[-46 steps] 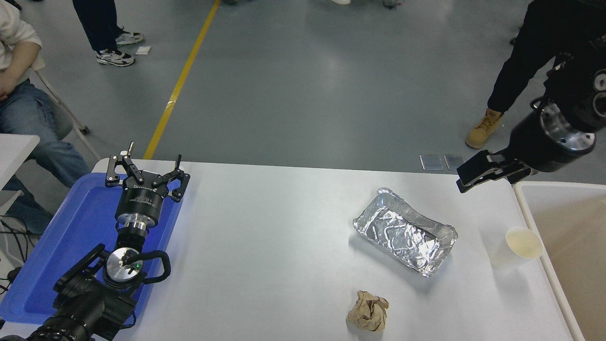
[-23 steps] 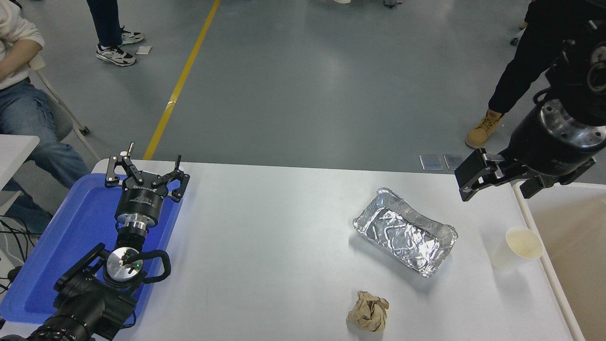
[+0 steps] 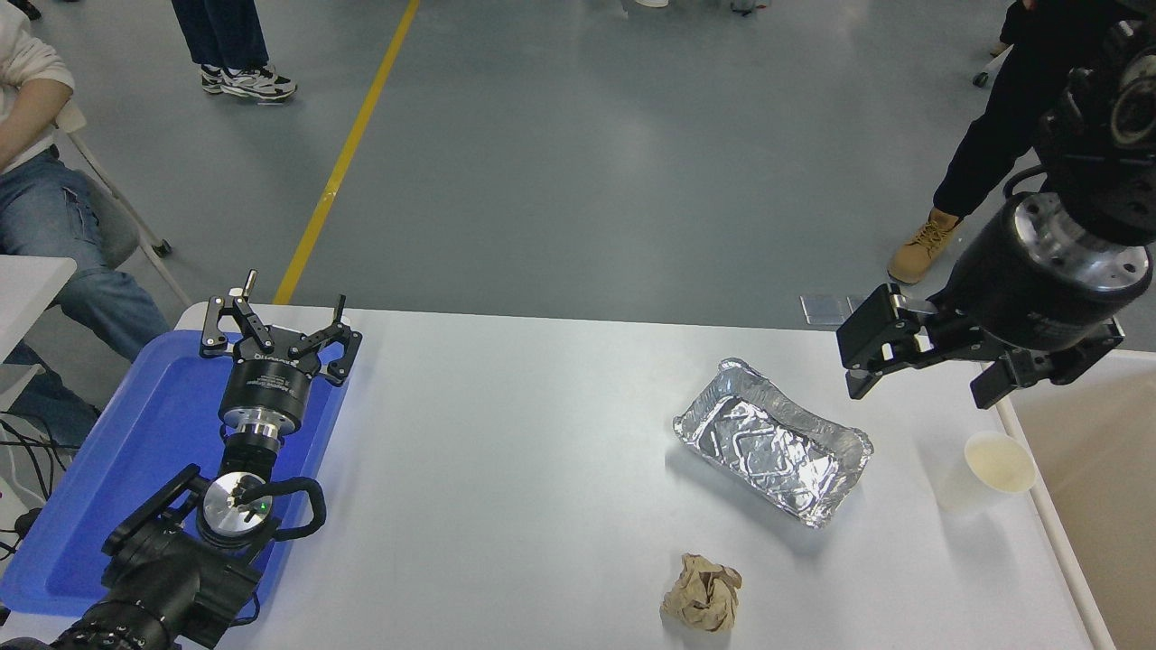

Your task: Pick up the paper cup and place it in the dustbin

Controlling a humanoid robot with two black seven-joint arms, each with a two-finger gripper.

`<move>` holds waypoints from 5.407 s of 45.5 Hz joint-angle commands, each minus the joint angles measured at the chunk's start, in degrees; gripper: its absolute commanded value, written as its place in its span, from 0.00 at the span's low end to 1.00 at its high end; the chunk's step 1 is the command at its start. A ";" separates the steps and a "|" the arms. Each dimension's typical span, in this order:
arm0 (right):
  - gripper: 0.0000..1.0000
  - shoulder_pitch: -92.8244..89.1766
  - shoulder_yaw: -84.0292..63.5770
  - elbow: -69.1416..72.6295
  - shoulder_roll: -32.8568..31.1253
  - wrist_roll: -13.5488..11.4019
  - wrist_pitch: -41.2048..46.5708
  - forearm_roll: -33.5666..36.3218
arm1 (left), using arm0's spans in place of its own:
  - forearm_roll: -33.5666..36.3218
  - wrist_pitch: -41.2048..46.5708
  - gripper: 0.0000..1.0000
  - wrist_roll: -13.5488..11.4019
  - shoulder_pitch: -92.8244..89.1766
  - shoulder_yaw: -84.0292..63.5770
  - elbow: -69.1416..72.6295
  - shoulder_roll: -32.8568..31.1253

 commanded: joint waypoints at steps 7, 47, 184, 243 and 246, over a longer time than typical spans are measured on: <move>1.00 -2.94 -0.48 -3.04 -9.06 -0.19 0.16 -11.57 | -0.04 0.01 1.00 -0.04 0.00 0.00 0.06 0.00; 1.00 -44.51 18.15 -35.38 -29.64 0.51 -8.97 -50.78 | -0.04 0.01 1.00 -0.13 0.00 0.00 0.07 0.00; 0.00 -67.30 37.67 -44.27 -32.44 2.01 -18.12 -53.94 | 0.05 0.01 1.00 -0.04 0.00 0.00 -0.02 0.00; 0.00 -13.32 10.77 -30.82 -36.32 1.66 0.16 -53.77 | 0.05 0.01 1.00 0.13 -0.09 0.00 -0.02 0.00; 0.00 -13.14 10.77 -30.82 -36.32 1.66 0.16 -53.77 | 0.05 0.01 1.00 0.13 -0.09 0.00 -0.02 0.00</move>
